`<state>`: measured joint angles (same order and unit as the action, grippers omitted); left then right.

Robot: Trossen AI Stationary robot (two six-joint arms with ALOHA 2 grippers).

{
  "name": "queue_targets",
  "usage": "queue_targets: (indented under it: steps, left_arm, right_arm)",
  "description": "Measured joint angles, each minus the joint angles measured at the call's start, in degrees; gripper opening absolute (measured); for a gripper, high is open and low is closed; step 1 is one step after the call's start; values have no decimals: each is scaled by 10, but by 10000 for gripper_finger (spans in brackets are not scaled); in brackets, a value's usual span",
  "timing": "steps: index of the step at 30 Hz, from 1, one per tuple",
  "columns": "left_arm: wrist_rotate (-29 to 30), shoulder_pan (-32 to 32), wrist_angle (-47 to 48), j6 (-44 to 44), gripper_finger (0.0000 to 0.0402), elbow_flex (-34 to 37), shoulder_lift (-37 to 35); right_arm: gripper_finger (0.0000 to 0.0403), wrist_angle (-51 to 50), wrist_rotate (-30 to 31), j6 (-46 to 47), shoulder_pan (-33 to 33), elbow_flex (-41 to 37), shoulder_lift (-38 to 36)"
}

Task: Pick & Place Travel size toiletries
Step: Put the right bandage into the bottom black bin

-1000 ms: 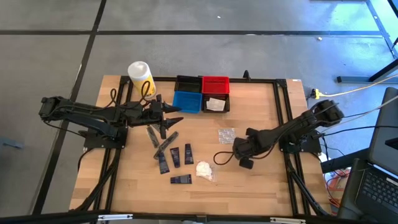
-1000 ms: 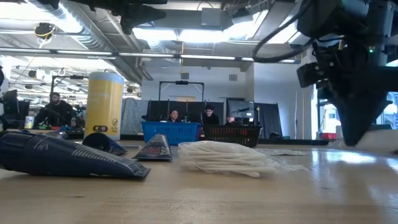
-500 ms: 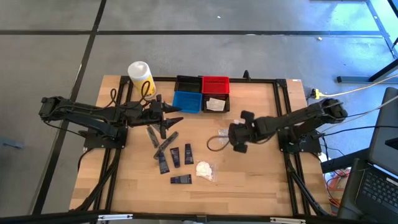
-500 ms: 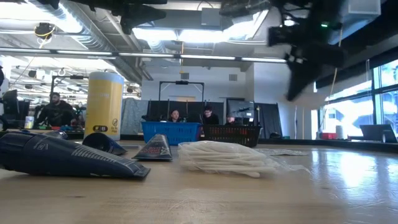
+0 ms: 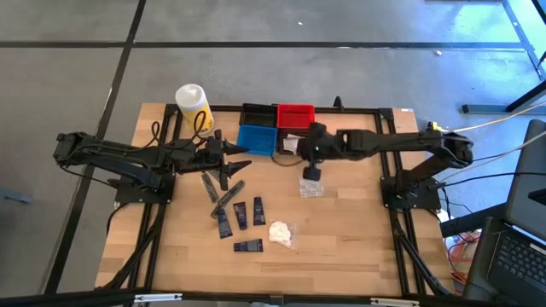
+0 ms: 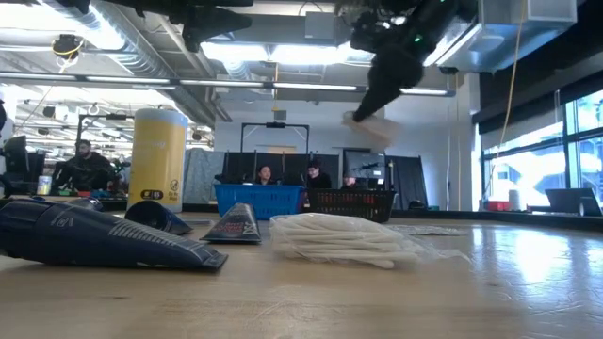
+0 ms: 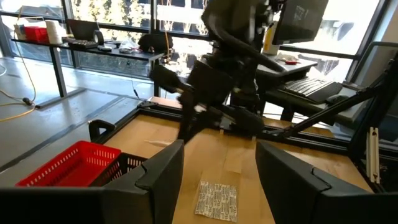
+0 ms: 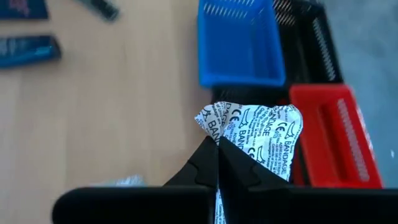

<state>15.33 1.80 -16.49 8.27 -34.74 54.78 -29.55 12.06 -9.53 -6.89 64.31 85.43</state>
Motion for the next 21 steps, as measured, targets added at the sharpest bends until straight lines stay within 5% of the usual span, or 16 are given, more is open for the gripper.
queue_targets:
  steps: [10, 21]
  left_arm:
    - [0, 0, 0, 0, 196, 0, 0]
    - [0, 0, 0, 0, 196, 0, 0]
  right_arm:
    - [3, 102, -65, -76, -79, 0, 74]
    - [3, 107, -94, -80, -134, 36, 174]
